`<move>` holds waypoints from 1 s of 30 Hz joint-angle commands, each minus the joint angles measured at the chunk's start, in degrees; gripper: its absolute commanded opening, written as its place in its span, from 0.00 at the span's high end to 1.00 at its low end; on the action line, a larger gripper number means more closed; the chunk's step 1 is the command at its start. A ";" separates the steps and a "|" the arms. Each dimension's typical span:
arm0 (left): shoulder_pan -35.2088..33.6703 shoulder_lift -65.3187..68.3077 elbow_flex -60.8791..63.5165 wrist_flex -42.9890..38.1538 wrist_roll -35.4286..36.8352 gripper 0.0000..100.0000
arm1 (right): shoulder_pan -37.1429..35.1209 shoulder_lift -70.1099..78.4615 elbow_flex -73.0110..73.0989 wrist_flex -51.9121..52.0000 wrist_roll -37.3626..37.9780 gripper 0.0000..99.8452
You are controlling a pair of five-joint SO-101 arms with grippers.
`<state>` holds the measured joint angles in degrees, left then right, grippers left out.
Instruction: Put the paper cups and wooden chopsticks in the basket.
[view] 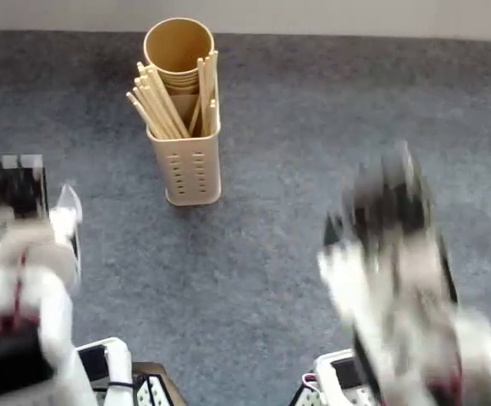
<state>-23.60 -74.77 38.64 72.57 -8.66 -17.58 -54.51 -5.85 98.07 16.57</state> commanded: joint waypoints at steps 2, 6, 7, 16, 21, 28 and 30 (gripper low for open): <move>-0.40 -13.67 10.33 1.41 -4.57 0.82 | 9.36 -26.86 40.40 -11.82 8.44 0.84; -0.40 -21.05 20.18 1.41 -10.02 0.82 | 19.21 -38.73 61.58 -21.67 10.02 0.84; -0.40 -22.64 22.64 1.41 -10.29 0.82 | 20.44 -41.98 65.98 -23.87 9.58 0.84; -0.31 -29.85 36.44 0.97 -10.11 0.82 | 16.84 -49.36 85.58 -31.43 5.63 0.84; -0.31 -29.76 47.78 -7.47 -10.11 0.82 | 16.84 -50.68 92.62 -33.01 5.63 0.84; -0.31 -29.58 58.42 -16.35 -10.11 0.82 | 16.84 -50.59 104.75 -33.98 5.63 0.84; -0.31 -29.58 58.42 -16.26 -10.11 0.82 | 16.92 -50.59 108.00 -36.26 5.71 0.84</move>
<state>-23.60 -104.40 95.96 58.07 -18.42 -0.53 -104.62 94.90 65.36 22.64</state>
